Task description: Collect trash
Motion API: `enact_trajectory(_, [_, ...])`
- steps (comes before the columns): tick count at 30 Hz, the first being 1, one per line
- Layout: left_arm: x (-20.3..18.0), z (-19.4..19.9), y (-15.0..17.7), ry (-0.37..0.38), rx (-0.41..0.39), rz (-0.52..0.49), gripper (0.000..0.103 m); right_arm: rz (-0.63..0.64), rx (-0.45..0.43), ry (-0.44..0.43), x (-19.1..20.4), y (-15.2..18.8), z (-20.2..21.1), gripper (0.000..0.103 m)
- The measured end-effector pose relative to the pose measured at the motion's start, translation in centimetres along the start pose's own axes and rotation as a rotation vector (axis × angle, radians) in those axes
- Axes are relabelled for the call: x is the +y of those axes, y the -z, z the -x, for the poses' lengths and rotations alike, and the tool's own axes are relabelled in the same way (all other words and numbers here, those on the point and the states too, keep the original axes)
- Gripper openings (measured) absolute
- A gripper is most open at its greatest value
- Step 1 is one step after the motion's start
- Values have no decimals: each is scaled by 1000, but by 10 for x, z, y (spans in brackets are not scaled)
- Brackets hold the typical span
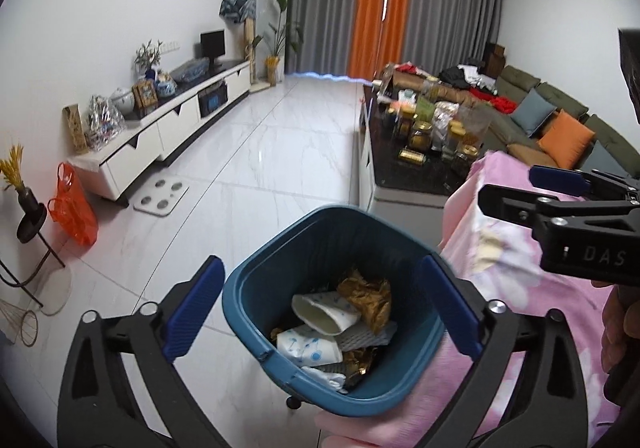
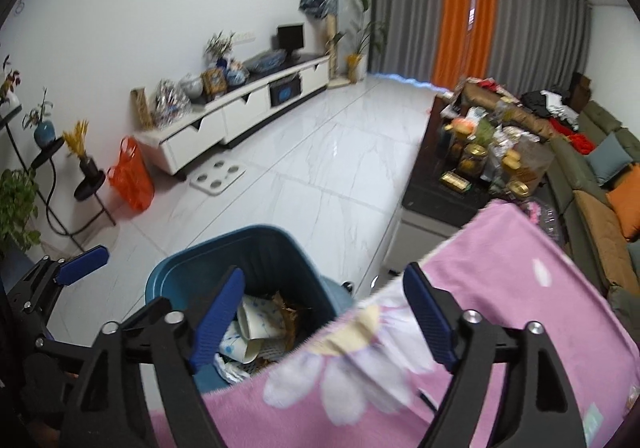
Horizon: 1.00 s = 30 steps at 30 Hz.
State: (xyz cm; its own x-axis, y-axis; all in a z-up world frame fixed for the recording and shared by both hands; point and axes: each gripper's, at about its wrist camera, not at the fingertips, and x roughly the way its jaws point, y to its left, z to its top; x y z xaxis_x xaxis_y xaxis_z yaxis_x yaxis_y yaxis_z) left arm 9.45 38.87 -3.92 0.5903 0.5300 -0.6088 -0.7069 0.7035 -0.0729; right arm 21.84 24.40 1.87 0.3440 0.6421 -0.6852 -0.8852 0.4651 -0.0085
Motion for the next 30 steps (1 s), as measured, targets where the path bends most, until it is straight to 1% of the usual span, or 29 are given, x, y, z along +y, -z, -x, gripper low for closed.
enact_trajectory(1, [-3, 4, -1, 4, -7, -1, 97, -9, -17, 12, -5, 2, 9, 86])
enact_trajectory(3, [-11, 19, -3, 25, -25, -10, 97, -28, -49, 34, -16, 7, 27, 87])
enact_trajectory(6, [-22, 36, -4, 44, -45, -23, 97, -51, -84, 67, -30, 18, 51, 93])
enact_trajectory(9, [-38, 55, -6, 81, -63, -32, 97, -76, -121, 105, -46, 34, 77, 94])
enact_trajectory(12, [-59, 75, -3, 134, -86, -49, 97, -100, -142, 145, -59, 50, 100, 96])
enact_trajectory(15, [-79, 91, 1, 181, -103, -74, 97, -143, -166, 198, -79, 74, 130, 96])
enact_trajectory(18, [-104, 113, 7, 230, -130, -111, 97, -182, -189, 236, -95, 91, 154, 96])
enact_trajectory(22, [-128, 134, 16, 283, -149, -146, 97, -236, -223, 303, -116, 119, 189, 96])
enact_trajectory(26, [-147, 152, 24, 318, -160, -183, 97, -281, -248, 378, -128, 149, 221, 96])
enact_trajectory(30, [-167, 171, 34, 371, -174, -212, 97, -320, -284, 455, -133, 178, 253, 96])
